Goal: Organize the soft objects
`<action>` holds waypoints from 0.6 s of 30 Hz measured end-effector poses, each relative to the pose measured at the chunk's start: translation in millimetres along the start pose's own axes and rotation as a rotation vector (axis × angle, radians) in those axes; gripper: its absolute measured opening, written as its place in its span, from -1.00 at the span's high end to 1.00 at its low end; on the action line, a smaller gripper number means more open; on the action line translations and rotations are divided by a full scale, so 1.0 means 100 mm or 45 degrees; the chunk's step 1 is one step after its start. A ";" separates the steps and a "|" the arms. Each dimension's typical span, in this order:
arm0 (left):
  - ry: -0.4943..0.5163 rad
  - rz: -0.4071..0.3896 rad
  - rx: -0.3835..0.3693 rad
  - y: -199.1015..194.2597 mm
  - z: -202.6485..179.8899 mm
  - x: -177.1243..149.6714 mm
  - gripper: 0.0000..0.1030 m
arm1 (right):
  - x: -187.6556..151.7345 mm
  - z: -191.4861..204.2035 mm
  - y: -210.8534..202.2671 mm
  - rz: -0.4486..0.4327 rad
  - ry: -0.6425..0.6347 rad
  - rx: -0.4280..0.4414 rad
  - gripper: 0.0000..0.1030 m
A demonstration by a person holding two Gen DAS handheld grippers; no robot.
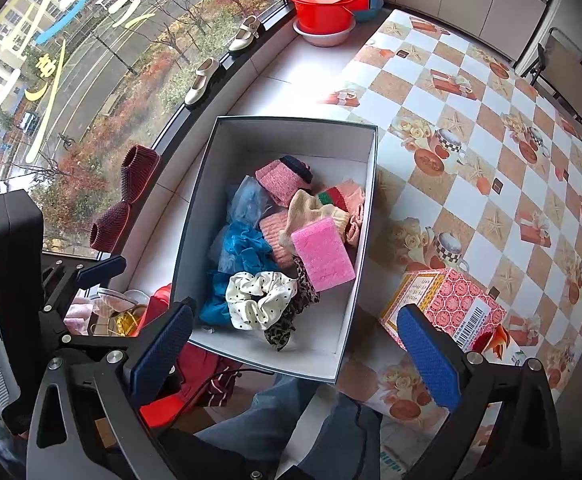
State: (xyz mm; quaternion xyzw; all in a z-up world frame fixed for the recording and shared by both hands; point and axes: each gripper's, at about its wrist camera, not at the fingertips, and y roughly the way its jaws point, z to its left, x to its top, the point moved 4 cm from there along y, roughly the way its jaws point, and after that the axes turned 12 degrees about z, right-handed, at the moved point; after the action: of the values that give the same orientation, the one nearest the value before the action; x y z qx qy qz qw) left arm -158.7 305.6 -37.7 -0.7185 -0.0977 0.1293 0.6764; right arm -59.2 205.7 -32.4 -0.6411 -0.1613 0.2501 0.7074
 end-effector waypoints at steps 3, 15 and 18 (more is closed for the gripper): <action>0.001 0.004 -0.005 0.01 0.01 0.00 -0.79 | -0.01 0.01 -0.02 -0.005 -0.003 -0.006 -1.00; 0.009 0.016 -0.029 0.04 0.01 -0.02 -0.79 | -0.03 0.04 -0.02 0.002 -0.002 -0.020 -1.00; 0.008 0.025 -0.031 0.07 0.01 -0.03 -0.79 | -0.03 0.05 -0.01 0.006 -0.003 -0.023 -1.00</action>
State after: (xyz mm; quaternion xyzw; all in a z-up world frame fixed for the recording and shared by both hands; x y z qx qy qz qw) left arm -161.9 305.7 -44.2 -0.7279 -0.0901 0.1326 0.6667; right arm -63.7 208.0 -30.5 -0.6474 -0.1630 0.2511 0.7009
